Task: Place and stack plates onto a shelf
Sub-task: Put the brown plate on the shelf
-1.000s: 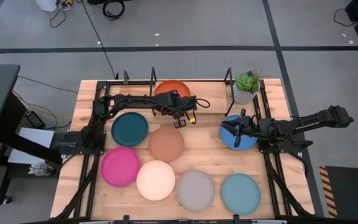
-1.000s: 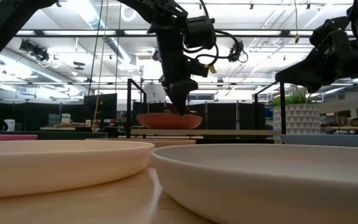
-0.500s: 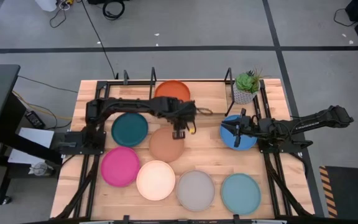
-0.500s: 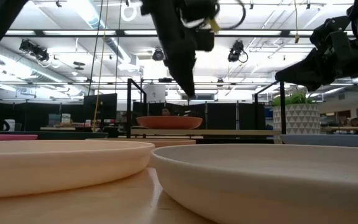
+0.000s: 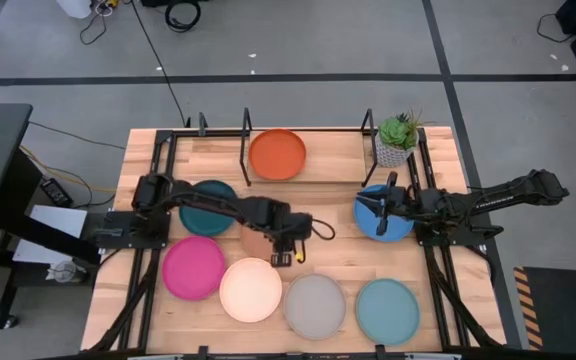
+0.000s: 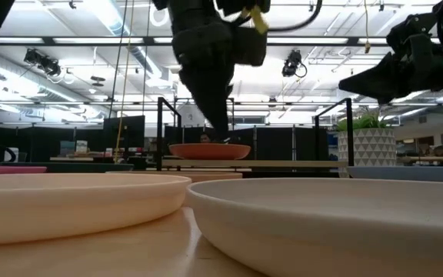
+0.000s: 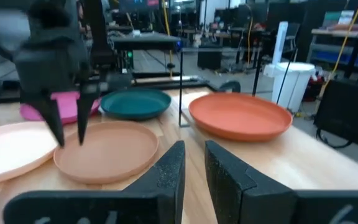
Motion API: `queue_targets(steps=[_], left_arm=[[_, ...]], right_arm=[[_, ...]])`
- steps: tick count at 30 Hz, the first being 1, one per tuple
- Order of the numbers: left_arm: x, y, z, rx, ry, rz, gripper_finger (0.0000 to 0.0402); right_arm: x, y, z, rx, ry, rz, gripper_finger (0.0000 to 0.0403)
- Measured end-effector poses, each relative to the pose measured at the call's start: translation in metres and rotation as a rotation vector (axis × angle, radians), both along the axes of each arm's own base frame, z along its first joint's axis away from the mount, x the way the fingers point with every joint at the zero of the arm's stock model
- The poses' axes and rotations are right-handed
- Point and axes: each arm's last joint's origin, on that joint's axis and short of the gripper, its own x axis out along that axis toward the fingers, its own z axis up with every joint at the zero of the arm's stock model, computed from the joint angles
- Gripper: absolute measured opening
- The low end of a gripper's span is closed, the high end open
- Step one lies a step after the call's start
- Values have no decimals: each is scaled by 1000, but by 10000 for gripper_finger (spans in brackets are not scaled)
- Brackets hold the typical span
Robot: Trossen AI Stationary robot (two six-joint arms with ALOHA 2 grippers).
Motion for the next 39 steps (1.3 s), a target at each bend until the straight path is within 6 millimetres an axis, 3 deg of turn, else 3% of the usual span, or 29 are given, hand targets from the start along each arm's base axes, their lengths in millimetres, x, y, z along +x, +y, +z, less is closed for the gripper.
queue_targets(steps=[17, 39], left_arm=[[-6, -38, 0, 3, -53, 301, 118], [6, -42, -49, 10, 19, 436, 118]], right_arm=[[1, 2, 3, -81, -10, 71, 67], [4, 5, -1, -132, 39, 184, 67]])
